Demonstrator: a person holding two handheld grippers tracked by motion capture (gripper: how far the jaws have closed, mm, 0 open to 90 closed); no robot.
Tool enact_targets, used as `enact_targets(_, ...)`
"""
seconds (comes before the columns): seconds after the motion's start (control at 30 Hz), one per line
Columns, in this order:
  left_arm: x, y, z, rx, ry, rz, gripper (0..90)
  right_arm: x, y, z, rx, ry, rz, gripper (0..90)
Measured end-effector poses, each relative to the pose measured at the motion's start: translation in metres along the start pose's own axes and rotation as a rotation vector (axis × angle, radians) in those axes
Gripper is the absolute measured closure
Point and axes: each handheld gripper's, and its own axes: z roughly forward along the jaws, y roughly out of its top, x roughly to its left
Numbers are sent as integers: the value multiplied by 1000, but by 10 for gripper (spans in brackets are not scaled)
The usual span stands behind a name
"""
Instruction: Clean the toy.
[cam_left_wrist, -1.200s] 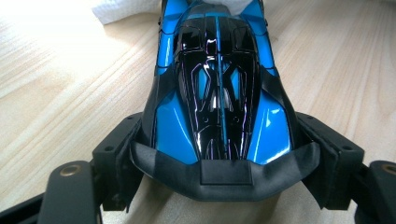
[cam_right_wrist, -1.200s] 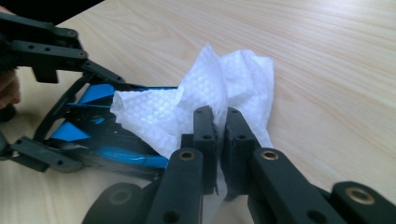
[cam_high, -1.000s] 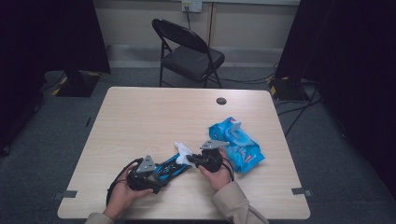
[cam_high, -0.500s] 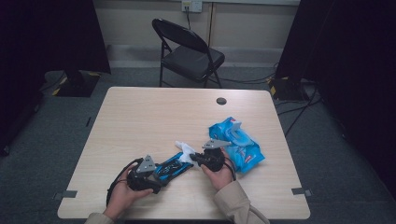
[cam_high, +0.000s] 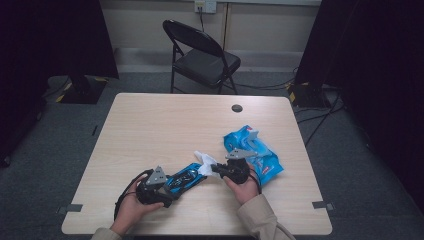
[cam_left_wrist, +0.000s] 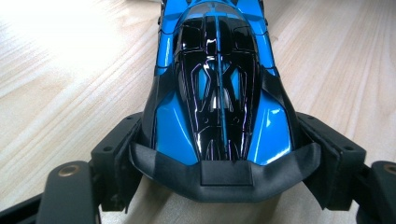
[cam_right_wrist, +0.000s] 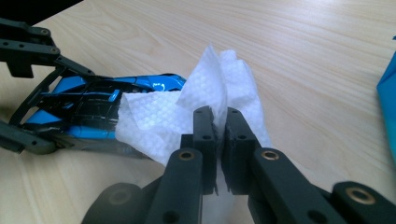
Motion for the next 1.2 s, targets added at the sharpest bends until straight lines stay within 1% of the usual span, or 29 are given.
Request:
enact_targets(0.07, 1, 0, 0, 11, 6, 4, 187, 1, -1, -4, -1, 0, -8, 853)
enact_targets(0.1, 1, -1, -1, 15, 10, -7, 172, 2, -2, -7, 1, -1, -16, 852)
enact_targets(0.17, 3, 0, -4, 28, 4, -24, 169, 2, -3, -11, 6, -5, -23, 848)
enact_targets(0.27, 4, 1, -10, 30, -9, -22, 168, 1, -8, -18, 13, -2, -29, 833)
enact_targets(0.3, 4, 1, -12, 31, -7, -25, 170, 0, -10, -20, 13, -1, -34, 829)
enact_targets(0.33, 5, 1, -15, 26, -9, -38, 167, -1, -11, -21, 15, -4, -38, 828)
enact_targets(0.4, 5, 0, -18, 16, -24, -54, 166, -3, -14, -25, 21, -9, -31, 820)
enact_targets(0.47, 6, 1, -22, 10, -24, -54, 167, -5, -17, -27, 19, -8, -21, 792)
enact_targets(0.5, 6, 2, -24, 10, -26, -60, 168, -5, -18, -28, 21, -11, -23, 772)
enact_targets(0.57, 7, 3, -27, 6, -28, -65, 170, -4, -20, -28, 27, -13, -40, 762)
enact_targets(0.63, 8, 4, -31, 6, -34, -95, 175, -2, -21, -29, 35, -13, -47, 713)
enact_targets(0.67, 8, 4, -33, -1, -44, -98, 175, -1, -21, -29, 35, -14, -55, 702)
enact_targets(0.7, 8, 5, -35, -3, -49, -92, 175, 1, -21, -29, 42, -21, -75, 653)
enact_targets(0.77, 7, 6, -37, -3, -47, -89, 179, 3, -21, -30, 48, -33, -90, 585)
enact_targets(0.8, 7, 7, -39, -8, -50, -88, 178, 4, -20, -30, 51, -35, -88, 559)
enact_targets(0.87, 7, 8, -43, -16, -48, -89, 183, 4, -19, -32, 47, -38, -88, 480)
enact_targets(0.9, 7, 8, -44, -17, -46, -90, 186, 4, -18, -33, 39, -33, -78, 431)
enact_targets(0.93, 8, 9, -46, -25, -48, -96, 193, 3, -18, -34, 36, -27, -76, 408)
enact_targets(0.97, 8, 10, -48, -31, -49, -98, 211, 3, -17, -36, 29, -22, -82, 388)
enact_targets(1.03, 10, 15, -51, -40, -45, -89, 240, 3, -16, -37, 33, -31, -97, 331)
enact_targets(1.07, 10, 18, -51, -43, -44, -90, 255, 2, -14, -38, 32, -15, -99, 299)
enact_targets(1.13, 9, 24, -51, -50, -43, -84, 305, 1, -12, -39, 26, -26, -125, 291)
enact_targets(1.17, 9, 28, -51, -51, -45, -69, 339, 1, -11, -39, 30, -27, -134, 278)
enact_targets(1.2, 8, 32, -49, -56, -46, -59, 371, 1, -9, -40, 32, -23, -128, 262)
